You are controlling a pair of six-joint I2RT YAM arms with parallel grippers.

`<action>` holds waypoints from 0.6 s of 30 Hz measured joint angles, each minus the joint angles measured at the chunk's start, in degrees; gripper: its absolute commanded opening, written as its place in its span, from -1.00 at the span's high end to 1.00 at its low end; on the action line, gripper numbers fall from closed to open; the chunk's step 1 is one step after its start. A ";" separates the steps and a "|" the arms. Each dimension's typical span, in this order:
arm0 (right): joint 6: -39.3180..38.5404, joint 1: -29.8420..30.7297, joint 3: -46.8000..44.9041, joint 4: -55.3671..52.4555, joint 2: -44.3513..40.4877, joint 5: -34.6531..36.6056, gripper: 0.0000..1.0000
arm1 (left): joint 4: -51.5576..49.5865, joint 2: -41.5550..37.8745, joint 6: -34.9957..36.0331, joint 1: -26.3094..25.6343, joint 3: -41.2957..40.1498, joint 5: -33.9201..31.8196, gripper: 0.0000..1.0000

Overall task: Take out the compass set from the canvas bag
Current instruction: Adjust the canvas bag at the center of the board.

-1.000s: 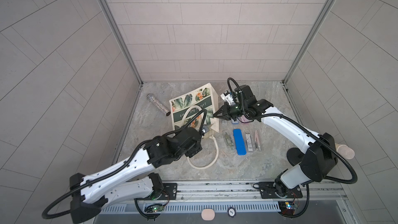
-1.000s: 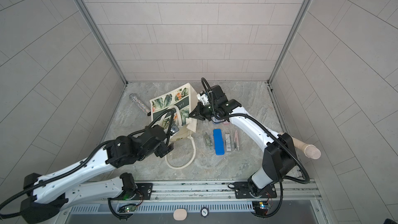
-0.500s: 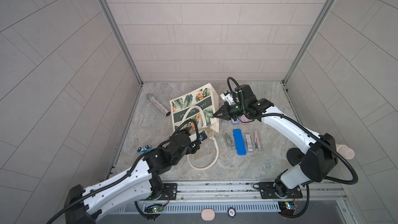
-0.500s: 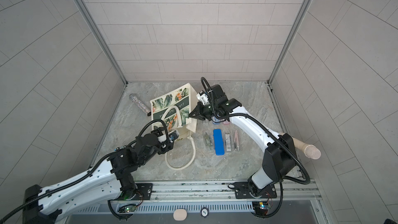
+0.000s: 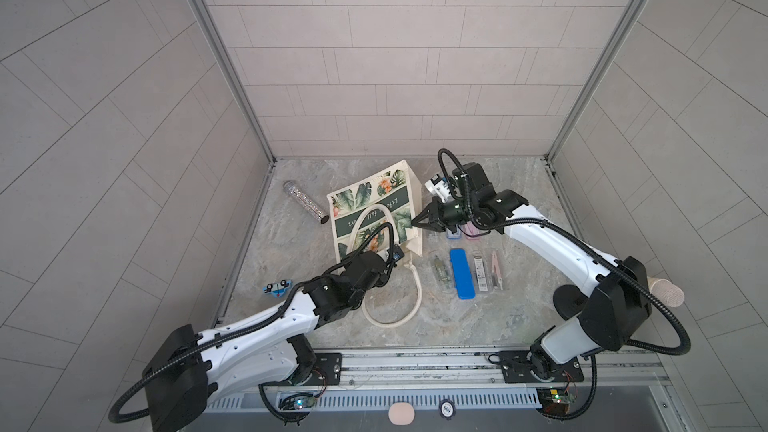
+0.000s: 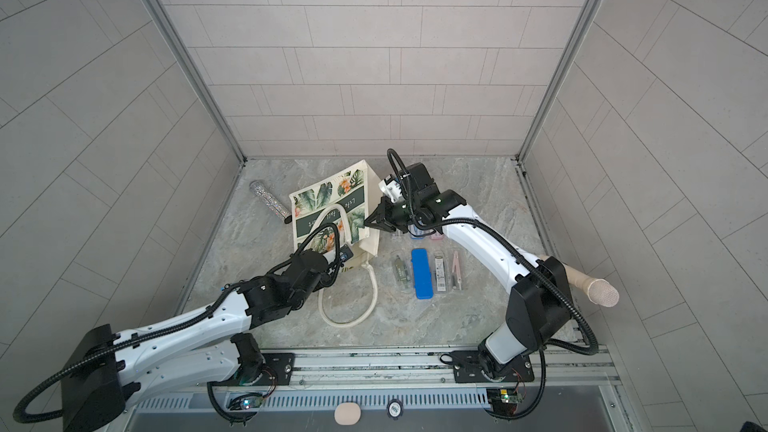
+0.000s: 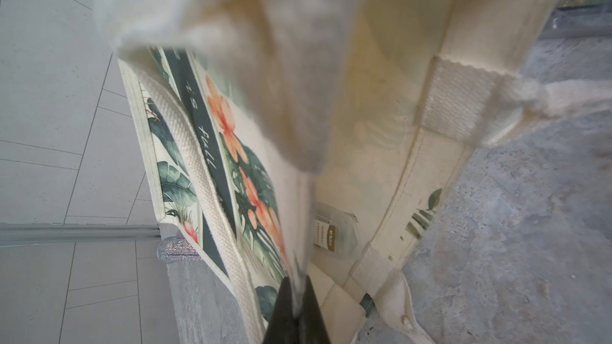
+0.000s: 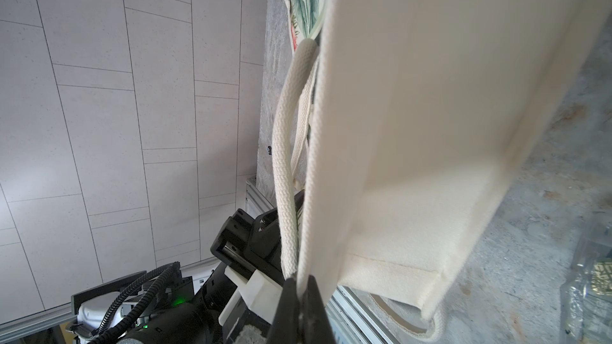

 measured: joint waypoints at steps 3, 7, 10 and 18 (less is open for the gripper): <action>-0.57 -0.02 0.09 -0.09 0.15 0.13 1.00 | -5.01 -2.38 -0.48 0.44 2.97 -0.15 1.00; -3.21 -0.13 3.19 -2.67 2.82 0.37 0.97 | -12.79 -6.25 -1.75 1.16 10.71 -0.39 1.00; -5.62 0.17 4.50 -3.50 5.27 0.37 0.65 | -16.81 -8.46 -3.80 1.11 16.20 0.66 1.00; -16.26 2.54 3.89 -7.52 3.54 7.63 0.08 | -27.36 -9.53 -8.87 1.03 19.10 3.48 1.00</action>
